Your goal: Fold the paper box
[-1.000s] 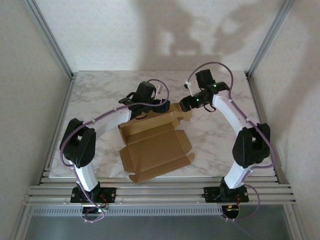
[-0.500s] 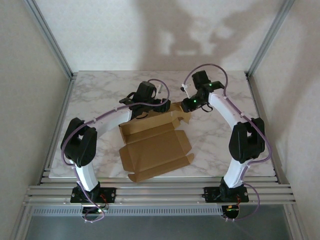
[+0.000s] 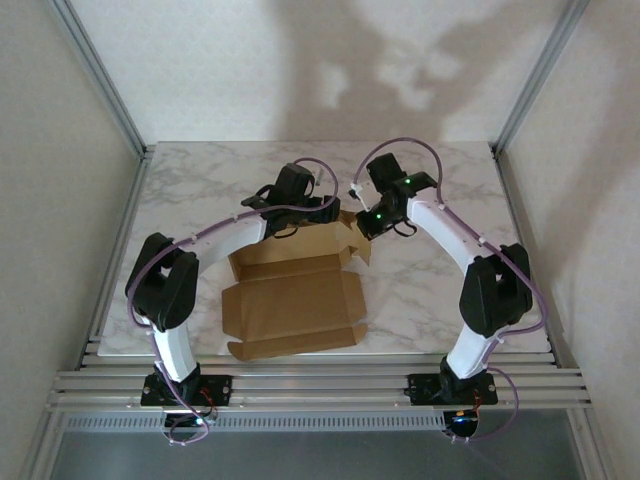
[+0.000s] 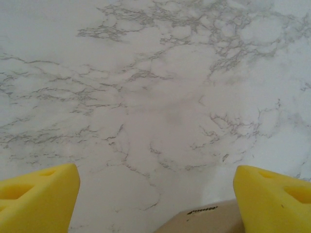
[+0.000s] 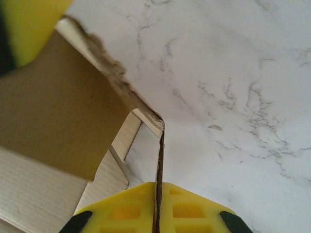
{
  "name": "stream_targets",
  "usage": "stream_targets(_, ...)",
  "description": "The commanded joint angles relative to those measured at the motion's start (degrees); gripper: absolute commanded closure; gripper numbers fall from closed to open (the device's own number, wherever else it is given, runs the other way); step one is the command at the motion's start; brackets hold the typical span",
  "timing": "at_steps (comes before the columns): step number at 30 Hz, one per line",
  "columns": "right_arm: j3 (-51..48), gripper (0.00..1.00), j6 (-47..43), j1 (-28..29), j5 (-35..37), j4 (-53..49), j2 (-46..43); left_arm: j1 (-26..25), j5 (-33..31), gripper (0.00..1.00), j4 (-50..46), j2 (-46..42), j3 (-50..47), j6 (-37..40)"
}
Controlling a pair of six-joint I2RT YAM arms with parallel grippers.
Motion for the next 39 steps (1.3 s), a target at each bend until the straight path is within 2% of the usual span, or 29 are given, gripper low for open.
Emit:
stream_targets(1,1.3,0.93,0.5,2.7,-1.2,0.0,-3.5,-0.1,-1.3,0.18,-1.5,1.6,-0.6,-2.2)
stream_targets(7,1.3,0.94,1.3,5.4,-0.2,-0.9,-2.9,0.1,-1.6,0.18,-0.7,1.1,-1.4,-4.0)
stream_targets(17,4.0,0.95,8.7,7.7,-3.9,0.2,-2.1,0.1,-4.3,0.18,0.5,-1.2,-4.2,-10.6)
stream_targets(23,-4.1,0.97,16.0,10.1,-0.3,8.4,-4.3,-0.7,-8.6,0.19,1.9,-4.4,-7.4,-15.5)
stream_targets(32,-10.6,0.99,24.8,13.7,6.4,16.7,-5.7,-1.5,-10.3,0.19,5.4,-8.6,-12.7,-20.9)
stream_targets(39,-15.6,1.00,23.9,14.6,7.5,20.5,-6.6,-0.4,-9.1,0.19,4.6,-11.3,-12.3,-19.4)
